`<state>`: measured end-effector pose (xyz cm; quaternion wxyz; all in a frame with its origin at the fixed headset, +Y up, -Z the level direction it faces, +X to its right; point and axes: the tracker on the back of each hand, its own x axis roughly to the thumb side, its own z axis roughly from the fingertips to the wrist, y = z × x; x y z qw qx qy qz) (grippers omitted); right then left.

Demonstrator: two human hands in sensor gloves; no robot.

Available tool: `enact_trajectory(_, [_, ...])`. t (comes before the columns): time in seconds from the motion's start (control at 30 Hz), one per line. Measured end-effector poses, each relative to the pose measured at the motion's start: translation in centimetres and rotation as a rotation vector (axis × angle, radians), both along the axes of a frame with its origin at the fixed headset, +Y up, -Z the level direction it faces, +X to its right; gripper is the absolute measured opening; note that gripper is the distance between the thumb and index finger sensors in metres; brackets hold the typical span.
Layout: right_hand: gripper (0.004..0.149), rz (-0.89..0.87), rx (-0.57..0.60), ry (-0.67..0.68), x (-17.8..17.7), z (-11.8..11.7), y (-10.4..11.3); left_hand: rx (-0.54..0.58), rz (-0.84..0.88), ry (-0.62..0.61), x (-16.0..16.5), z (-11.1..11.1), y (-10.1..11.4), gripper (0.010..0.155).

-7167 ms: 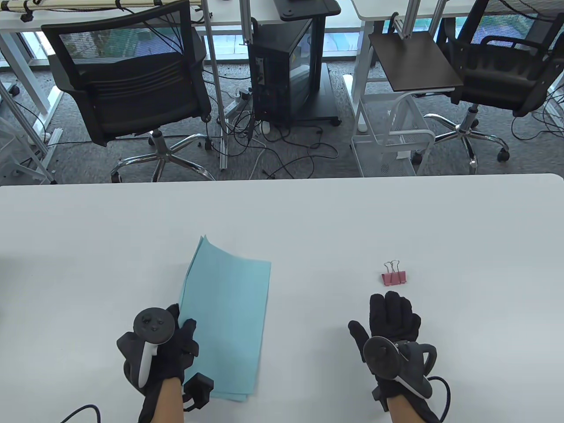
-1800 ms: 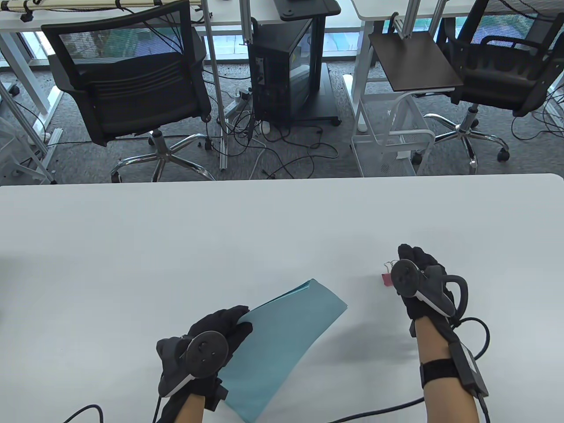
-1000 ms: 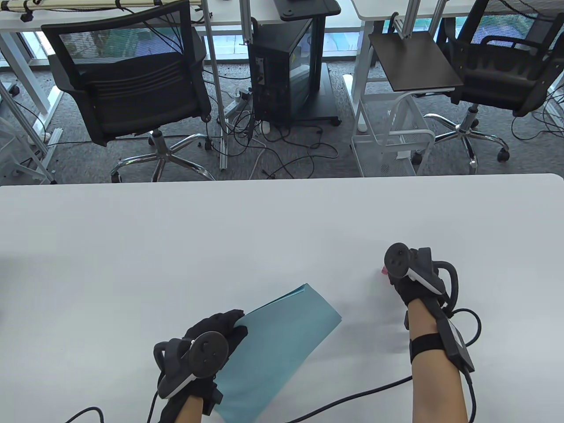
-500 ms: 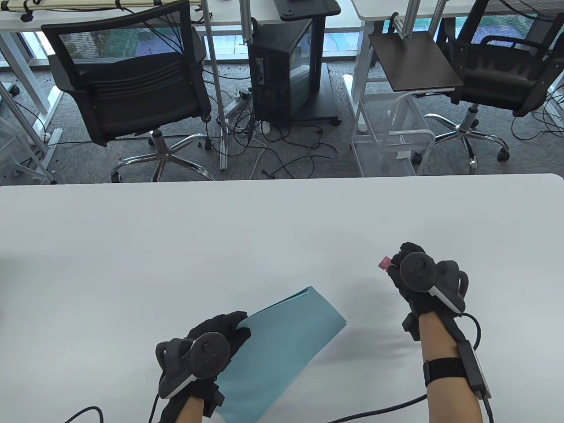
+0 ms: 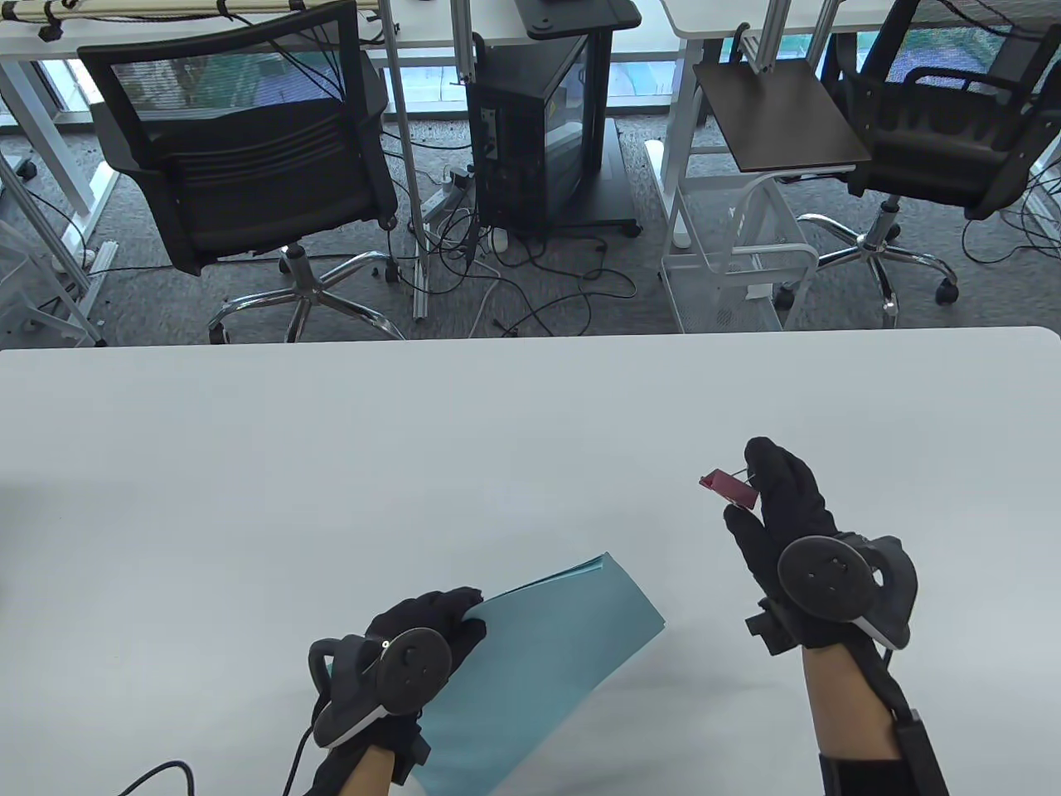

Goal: Clip paper with binder clip (Right hand to clip)

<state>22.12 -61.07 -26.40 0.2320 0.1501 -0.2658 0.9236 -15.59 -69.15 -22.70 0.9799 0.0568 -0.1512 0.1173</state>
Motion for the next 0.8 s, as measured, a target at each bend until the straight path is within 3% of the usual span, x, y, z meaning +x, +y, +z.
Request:
enact_trajectory(0.13, [0.07,-0.062,0.024,0.054,-0.8,2.3,0.0,0.005,-0.004,-0.011,0.4,0.1,0.1,0.041])
enact_trajectory(0.33, [0.063,0.102,0.056,0.092,-3.0,4.5,-1.1,0.009,-0.013,-0.03,0.8,0.2,0.1,0.04])
enact_trajectory(0.5, [0.061,0.117,0.082,0.096,-4.3,4.7,-2.0,0.014,-0.028,-0.062,1.3,0.2,0.1,0.04])
enact_trajectory(0.8, [0.061,0.066,0.016,0.097,-3.6,4.3,-2.7,0.029,-0.049,-0.058,1.4,0.2,0.1,0.04])
